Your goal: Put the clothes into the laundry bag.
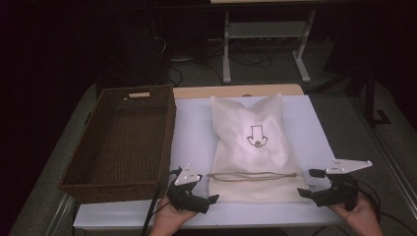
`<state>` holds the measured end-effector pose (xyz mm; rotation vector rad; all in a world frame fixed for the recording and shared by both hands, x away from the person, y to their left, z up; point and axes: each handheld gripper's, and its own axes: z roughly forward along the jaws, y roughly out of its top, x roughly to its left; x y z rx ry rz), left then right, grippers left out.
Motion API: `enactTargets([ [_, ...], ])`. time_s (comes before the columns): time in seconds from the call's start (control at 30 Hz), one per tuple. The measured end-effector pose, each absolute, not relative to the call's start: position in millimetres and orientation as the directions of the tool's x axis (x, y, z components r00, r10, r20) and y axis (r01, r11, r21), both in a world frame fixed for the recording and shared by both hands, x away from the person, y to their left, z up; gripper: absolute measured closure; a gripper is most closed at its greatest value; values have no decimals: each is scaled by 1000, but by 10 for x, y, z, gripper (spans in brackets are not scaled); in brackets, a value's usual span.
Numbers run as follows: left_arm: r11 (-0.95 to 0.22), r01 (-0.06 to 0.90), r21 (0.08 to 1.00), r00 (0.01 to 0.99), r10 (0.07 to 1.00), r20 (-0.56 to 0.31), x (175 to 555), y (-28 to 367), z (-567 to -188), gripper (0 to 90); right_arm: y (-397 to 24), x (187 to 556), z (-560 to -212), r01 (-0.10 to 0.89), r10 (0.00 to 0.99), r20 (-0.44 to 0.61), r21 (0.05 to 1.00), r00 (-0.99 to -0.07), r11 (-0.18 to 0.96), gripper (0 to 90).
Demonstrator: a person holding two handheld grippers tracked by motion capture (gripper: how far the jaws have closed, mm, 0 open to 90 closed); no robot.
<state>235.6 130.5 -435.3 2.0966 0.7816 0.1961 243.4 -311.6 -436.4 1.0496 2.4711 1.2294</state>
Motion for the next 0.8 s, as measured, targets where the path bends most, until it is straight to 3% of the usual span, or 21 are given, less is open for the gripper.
enactTargets([
  [0.37,-439,438,785,791,603,-104,2281,1337,-4328,114,-3198,2241,-4365,495,696,110,781,-709,382,141],
  [0.8,-433,447,783,794,595,-124,2290,1336,-4342,121,-3168,2213,-4366,482,696,104,793,-711,374,140],
])
